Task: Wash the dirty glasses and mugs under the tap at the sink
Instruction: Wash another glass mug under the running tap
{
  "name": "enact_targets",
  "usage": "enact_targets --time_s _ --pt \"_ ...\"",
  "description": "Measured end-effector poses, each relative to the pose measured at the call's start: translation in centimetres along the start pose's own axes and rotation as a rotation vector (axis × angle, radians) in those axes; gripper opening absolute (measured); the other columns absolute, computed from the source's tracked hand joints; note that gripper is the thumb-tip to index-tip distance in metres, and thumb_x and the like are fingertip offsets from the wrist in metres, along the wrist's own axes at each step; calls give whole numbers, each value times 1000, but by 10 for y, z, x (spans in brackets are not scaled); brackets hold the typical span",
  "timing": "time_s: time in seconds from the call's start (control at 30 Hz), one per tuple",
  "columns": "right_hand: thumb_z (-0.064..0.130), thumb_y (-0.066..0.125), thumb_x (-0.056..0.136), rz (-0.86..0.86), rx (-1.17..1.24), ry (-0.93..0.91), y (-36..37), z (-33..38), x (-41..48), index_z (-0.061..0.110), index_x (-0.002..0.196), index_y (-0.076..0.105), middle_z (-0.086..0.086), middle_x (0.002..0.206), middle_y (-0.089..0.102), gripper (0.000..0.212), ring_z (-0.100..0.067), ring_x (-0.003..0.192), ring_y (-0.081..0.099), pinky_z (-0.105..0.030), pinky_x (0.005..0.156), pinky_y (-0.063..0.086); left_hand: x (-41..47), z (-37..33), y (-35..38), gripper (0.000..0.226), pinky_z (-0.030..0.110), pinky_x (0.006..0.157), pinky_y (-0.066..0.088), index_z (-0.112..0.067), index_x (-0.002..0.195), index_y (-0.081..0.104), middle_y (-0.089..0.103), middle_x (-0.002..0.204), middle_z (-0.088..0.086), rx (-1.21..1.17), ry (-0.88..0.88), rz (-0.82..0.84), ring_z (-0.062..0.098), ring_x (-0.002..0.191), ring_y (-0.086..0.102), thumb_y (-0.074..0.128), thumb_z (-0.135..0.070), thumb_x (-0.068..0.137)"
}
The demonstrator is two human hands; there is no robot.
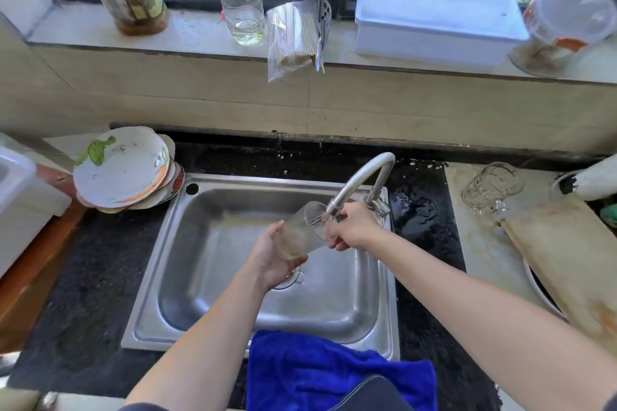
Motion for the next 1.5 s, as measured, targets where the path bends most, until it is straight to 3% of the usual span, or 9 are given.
enact_targets --time_s 0.07,0.23,0.33,0.43,0.7,0.83,1.03,1.23,1.5 --pt "5 66 85 32 7 55 1 -6 -1 7 83 65 -11 70 70 3 -14 50 64 -26 50 54 -1 -2 -1 32 26 53 39 -16 105 60 67 83 5 3 21 -2 18 61 58 41 -40 97" --pt "48 75 75 -17 -444 -67 -13 7 3 24 62 57 7 64 61 33 -11 58 57 -30 56 45 -6 0 -5 40 16 37 28 -18 101 62 59 77 3 179 -44 -28 15 43 45 41 -51 94" --pt "28 74 84 31 -149 -69 -5 10 6 23 80 61 -1 84 68 14 -15 71 63 -30 56 55 -10 4 0 42 22 49 41 -17 100 62 61 80 8 187 -109 -7 22 54 50 43 -54 92" --pt "14 69 88 38 -20 4 -2 3 4 4 84 65 -11 77 68 12 -17 58 65 -25 50 54 -14 1 8 31 35 68 45 -12 100 63 66 92 13 -38 -27 96 27 74 58 48 -37 88" --pt "22 73 85 77 -71 -7 -4 2 5 15 94 67 -3 87 71 13 -13 61 71 -23 49 51 -17 3 2 46 29 57 46 -11 107 66 68 84 11 132 -97 36 26 60 61 44 -50 94" --pt "13 72 86 52 18 19 -3 0 7 6 79 68 -8 75 69 11 -17 57 66 -24 50 54 -20 -1 6 30 33 63 53 -14 99 65 69 91 9 -2 -36 76 25 73 65 53 -38 86" --pt "14 70 87 118 -17 27 -4 2 3 15 87 64 -7 85 72 6 -18 68 73 -23 46 50 -20 3 0 47 21 37 41 -9 108 64 66 84 13 89 -118 81 26 53 58 45 -49 92" --pt "11 71 87 53 33 -22 -8 8 5 3 79 65 -13 79 70 13 -27 69 72 -26 49 55 -18 -3 6 35 37 67 54 -14 93 67 69 100 13 -78 -32 79 29 83 65 49 -44 88" --pt "19 67 91 137 92 112 -7 2 0 4 87 63 -17 84 73 16 -21 62 72 -24 45 52 -19 -4 3 48 22 44 37 -14 98 64 63 72 10 176 -100 69 22 49 56 44 -57 90"
Point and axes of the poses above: each hand's wrist, its own x-axis towards the middle knuckle, its own y-axis out of the palm, z = x × y, the point moved 5 cm from there along x, towards the middle knuckle
